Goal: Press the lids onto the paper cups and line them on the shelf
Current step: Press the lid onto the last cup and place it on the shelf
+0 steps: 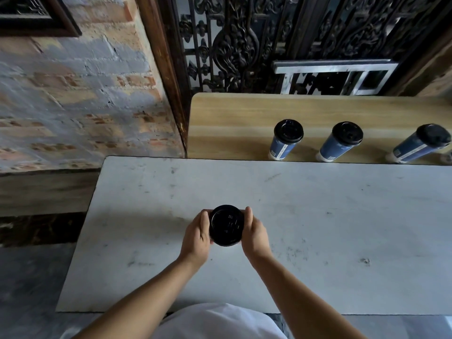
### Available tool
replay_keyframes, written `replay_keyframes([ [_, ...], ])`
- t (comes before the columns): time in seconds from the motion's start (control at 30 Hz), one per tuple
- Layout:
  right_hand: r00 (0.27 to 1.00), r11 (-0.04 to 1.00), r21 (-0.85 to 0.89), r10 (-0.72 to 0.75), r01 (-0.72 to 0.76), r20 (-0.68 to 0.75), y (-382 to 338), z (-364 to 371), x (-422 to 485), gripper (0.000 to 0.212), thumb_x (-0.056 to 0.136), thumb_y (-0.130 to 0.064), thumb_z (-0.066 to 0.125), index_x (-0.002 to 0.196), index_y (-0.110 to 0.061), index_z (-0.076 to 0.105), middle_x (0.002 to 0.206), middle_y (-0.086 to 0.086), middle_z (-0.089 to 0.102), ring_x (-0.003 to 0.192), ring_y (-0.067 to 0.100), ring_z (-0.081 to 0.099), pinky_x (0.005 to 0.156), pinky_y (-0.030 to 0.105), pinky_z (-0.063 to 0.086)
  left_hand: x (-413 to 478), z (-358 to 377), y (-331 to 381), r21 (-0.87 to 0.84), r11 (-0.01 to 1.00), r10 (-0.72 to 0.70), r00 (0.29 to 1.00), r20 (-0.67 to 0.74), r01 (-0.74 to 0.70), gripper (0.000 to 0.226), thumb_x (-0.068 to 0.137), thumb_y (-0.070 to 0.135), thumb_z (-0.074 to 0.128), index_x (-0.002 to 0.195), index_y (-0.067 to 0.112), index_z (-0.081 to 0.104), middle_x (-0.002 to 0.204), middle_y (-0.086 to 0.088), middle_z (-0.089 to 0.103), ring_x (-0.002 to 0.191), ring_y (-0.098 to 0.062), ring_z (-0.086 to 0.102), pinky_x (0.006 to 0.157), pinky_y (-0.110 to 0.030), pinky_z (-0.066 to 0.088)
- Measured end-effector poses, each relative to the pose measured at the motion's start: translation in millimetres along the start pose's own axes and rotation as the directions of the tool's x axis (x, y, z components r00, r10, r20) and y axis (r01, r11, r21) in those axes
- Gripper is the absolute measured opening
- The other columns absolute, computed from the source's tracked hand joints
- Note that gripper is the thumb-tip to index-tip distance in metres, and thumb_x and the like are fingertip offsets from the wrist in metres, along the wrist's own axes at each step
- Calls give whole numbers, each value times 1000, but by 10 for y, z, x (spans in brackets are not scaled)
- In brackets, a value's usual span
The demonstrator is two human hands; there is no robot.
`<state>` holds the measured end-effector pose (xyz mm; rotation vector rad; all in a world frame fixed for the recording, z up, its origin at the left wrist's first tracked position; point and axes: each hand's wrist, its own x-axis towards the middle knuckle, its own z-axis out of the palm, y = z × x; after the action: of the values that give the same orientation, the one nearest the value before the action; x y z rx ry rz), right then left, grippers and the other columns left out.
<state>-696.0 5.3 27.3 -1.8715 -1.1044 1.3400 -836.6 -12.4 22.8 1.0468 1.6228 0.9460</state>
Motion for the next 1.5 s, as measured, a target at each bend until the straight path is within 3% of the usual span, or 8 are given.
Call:
replay_keyframes([
  [0.27, 891, 817, 468, 116, -337, 440, -76, -257, -26, 54, 88, -67, 54, 119, -25, 71, 126, 4, 68, 123, 26, 61, 93, 52, 57, 140, 81, 195, -182, 915, -374, 926, -55, 359, 46, 104, 50, 35, 104, 18, 67, 106, -7, 69, 95, -34, 71, 53, -37, 62],
  [0.47, 907, 998, -64, 28, -1, 420, -193, -278, -56, 74, 70, -11, 89, 129, -31, 50, 115, -2, 69, 96, 12, 69, 67, 16, 54, 169, 38, 315, -236, 673, -687, 710, 153, 701, 54, 104, 55, 27, 95, 15, 62, 89, -9, 70, 72, -29, 66, 48, -27, 50],
  [0.6, 931, 925, -355, 4, 136, 366, -501, -271, 48, 78, 66, -27, 91, 131, -24, 46, 116, 1, 66, 100, 19, 66, 80, 34, 56, 265, -31, 149, -84, 837, -531, 840, 109, 540, 54, 105, 52, 28, 95, 10, 60, 98, -13, 70, 81, -33, 68, 60, -32, 50],
  [0.67, 933, 752, -601, -51, 270, 355, -695, -290, 123, 82, 65, -37, 89, 133, -20, 46, 118, 5, 61, 104, 24, 59, 86, 38, 52, 299, -109, -50, 333, 906, -268, 963, -29, 262, 43, 103, 48, 40, 104, 9, 58, 110, -17, 66, 103, -39, 64, 76, -37, 49],
  [0.77, 913, 393, -831, -59, 394, 404, -973, -321, 199, 83, 67, -39, 84, 134, -16, 42, 120, 10, 50, 111, 32, 47, 85, 39, 47, 269, -186, -464, 749, 655, -87, 995, -55, 99, 61, 97, 52, 51, 144, 16, 40, 155, -20, 33, 141, -42, 31, 109, -53, 37],
  [0.87, 890, -76, -895, -95, 440, 445, -1225, -330, 283, 76, 72, -26, 76, 138, -21, 37, 129, 12, 43, 122, 35, 40, 92, 44, 46, 210, -171, -888, 802, 548, -289, 953, -85, 238, 96, 89, 75, 43, 160, 25, 1, 168, -14, -14, 152, -48, -8, 115, -72, 11],
  [1.03, 844, -635, -695, -121, 338, 522, -1618, -291, 412, 69, 74, -22, 76, 134, -27, 43, 132, 11, 45, 123, 34, 41, 102, 47, 40, 21, -101, -1185, 779, 614, -3, 988, -157, 126, 95, 82, 69, 50, 158, 17, 29, 167, -23, 11, 151, -53, 5, 113, -78, -4],
  [1.5, 816, -881, -451, -156, 140, 557, -1781, 349, 336, 48, 90, -21, 54, 137, -12, 48, 133, 15, 49, 124, 39, 42, 107, 55, 34, 62, -26, -1210, 769, 621, 44, 972, -229, 153, 93, 79, 71, 33, 155, 18, 39, 167, -22, 15, 150, -55, 6, 112, -80, -6],
])
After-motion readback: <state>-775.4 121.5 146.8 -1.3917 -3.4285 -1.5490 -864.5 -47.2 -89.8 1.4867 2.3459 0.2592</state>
